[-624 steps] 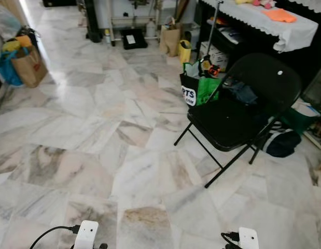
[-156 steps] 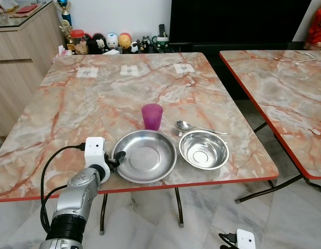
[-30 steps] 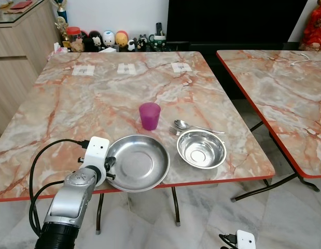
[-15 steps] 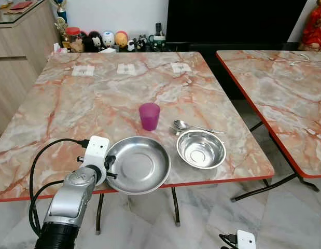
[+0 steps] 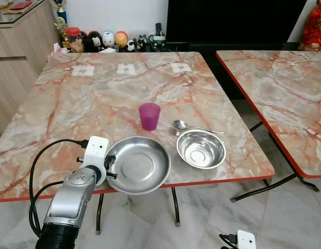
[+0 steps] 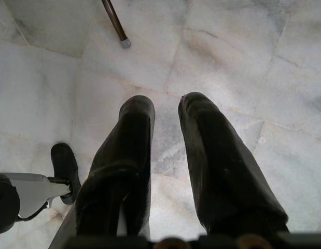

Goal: Setting the table

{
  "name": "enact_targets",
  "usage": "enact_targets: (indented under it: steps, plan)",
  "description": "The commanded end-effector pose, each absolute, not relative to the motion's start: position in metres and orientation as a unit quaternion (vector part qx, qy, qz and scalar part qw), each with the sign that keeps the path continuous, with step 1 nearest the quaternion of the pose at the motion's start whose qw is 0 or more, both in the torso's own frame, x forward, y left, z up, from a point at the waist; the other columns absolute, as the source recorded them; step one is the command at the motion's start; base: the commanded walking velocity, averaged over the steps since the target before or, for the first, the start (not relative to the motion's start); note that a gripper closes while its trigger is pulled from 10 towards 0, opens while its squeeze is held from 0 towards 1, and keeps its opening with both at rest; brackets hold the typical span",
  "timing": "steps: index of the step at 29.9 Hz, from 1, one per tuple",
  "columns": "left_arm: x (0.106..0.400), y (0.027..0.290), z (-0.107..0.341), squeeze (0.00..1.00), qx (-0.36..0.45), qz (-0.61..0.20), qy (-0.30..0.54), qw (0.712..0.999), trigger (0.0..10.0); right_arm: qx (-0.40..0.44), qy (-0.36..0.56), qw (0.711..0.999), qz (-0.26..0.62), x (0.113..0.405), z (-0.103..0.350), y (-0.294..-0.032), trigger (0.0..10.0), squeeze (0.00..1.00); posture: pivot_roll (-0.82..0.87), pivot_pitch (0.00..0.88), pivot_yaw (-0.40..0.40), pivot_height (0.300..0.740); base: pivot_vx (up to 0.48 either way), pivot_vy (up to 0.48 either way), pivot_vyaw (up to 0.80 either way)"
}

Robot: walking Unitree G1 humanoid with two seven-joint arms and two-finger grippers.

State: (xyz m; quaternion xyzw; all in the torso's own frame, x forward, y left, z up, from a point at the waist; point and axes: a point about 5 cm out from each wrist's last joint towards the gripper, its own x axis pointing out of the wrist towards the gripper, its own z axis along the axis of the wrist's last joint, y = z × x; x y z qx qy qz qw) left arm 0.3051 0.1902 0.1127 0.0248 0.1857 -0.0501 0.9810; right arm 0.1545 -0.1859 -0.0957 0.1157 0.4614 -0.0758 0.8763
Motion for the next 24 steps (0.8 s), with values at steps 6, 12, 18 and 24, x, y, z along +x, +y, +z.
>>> enact_targets:
  steps: [6, 12, 18, 24]
  plan:
    - [0.301, 0.2, 0.107, 0.0, -0.086, -0.02, 0.148, 0.985, 2.4, 0.115, 0.46, 0.876, -0.086, 0.154, -0.095, -0.191, 10.0, 0.0, 0.15, 0.022, -0.094, 0.74, 0.0, 0.0, 0.0]
    - [0.294, 0.203, 0.104, 0.0, -0.193, -0.024, 0.109, 0.975, 10.0, 0.113, 0.46, 0.877, -0.084, 0.155, -0.095, -0.192, 10.0, 0.0, 0.16, 0.02, -0.101, 0.74, 0.0, 0.0, 0.0]
    - [0.287, 0.213, 0.102, 0.0, -0.286, -0.009, 0.072, 0.955, 10.0, 0.111, 0.46, 0.877, -0.083, 0.155, -0.095, -0.193, 10.0, 0.0, 0.15, 0.018, -0.105, 0.74, 0.0, 0.0, 0.0]
    - [0.283, 0.217, 0.108, 0.0, -0.325, -0.015, 0.031, 0.945, 10.0, 0.11, 0.46, 0.877, -0.083, 0.154, -0.095, -0.194, 10.0, 0.0, 0.15, 0.016, -0.107, 0.74, 0.0, 0.0, 0.0]
